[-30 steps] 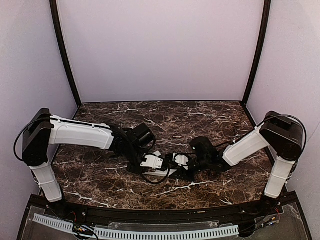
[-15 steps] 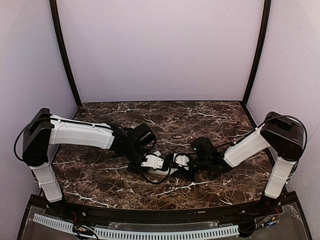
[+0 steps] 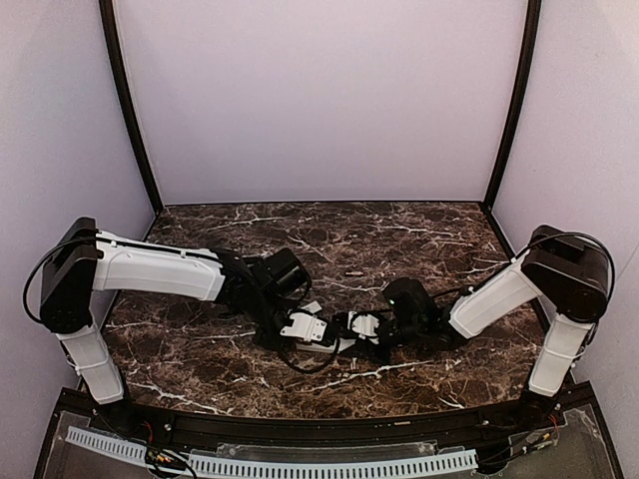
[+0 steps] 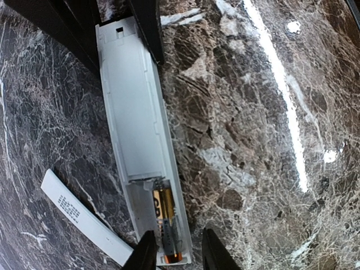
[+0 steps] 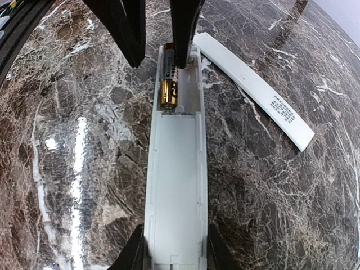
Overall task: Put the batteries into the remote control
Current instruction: Load the battery into the battery compartment.
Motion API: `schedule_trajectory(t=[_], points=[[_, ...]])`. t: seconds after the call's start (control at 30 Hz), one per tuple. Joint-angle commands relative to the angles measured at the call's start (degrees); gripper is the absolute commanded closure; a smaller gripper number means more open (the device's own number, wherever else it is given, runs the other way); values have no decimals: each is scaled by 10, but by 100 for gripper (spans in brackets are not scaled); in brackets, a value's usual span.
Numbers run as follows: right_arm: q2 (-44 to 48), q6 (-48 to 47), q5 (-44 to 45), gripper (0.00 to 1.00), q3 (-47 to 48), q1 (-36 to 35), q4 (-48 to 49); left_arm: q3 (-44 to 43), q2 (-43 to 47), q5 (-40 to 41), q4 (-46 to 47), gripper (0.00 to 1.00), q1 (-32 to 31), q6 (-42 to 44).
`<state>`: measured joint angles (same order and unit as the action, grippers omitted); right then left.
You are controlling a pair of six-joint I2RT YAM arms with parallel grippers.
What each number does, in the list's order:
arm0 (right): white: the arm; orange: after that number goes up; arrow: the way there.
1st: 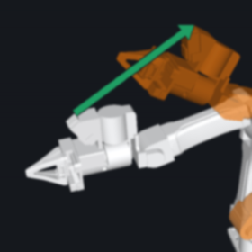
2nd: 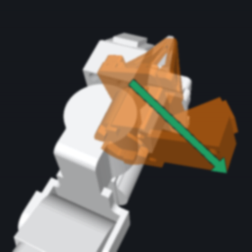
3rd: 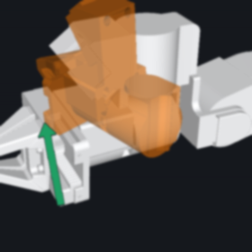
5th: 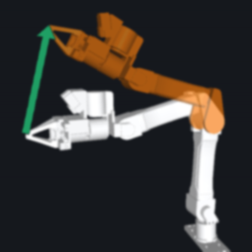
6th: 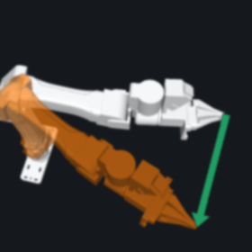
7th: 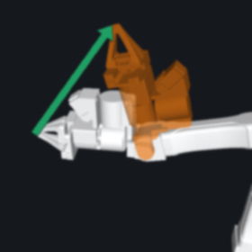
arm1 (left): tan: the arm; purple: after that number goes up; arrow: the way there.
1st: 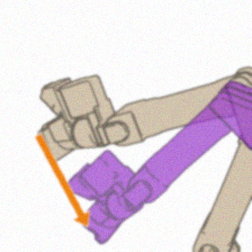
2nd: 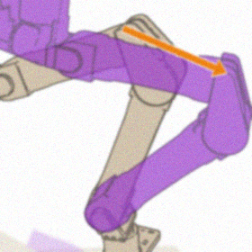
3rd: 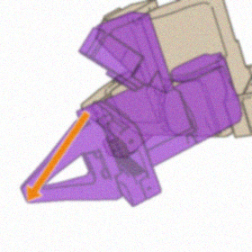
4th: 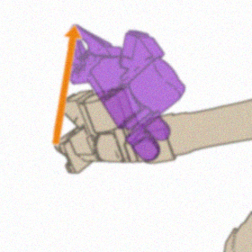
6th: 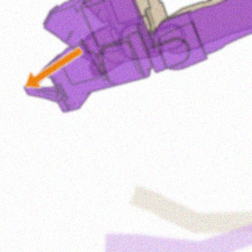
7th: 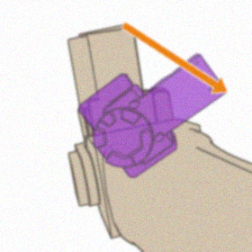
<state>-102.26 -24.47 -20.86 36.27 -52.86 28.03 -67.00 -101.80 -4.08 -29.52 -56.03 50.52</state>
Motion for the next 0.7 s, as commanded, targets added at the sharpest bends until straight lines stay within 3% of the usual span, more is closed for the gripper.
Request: schedule_trajectory(t=[0.0,0.3,0.47,0.67], points=[[17,-18,-24,98,-12,-11,24,13,31,-20,23,71,2,-1],[17,-12,-20,98,-13,-11,25,26,47,-16,43,71,4,-13],[16,-3,-15,99,-14,-11,26,57,121,-46,78,70,8,-53],[22,29,5,100,-14,-10,23,77,177,-39,117,66,39,-215]])
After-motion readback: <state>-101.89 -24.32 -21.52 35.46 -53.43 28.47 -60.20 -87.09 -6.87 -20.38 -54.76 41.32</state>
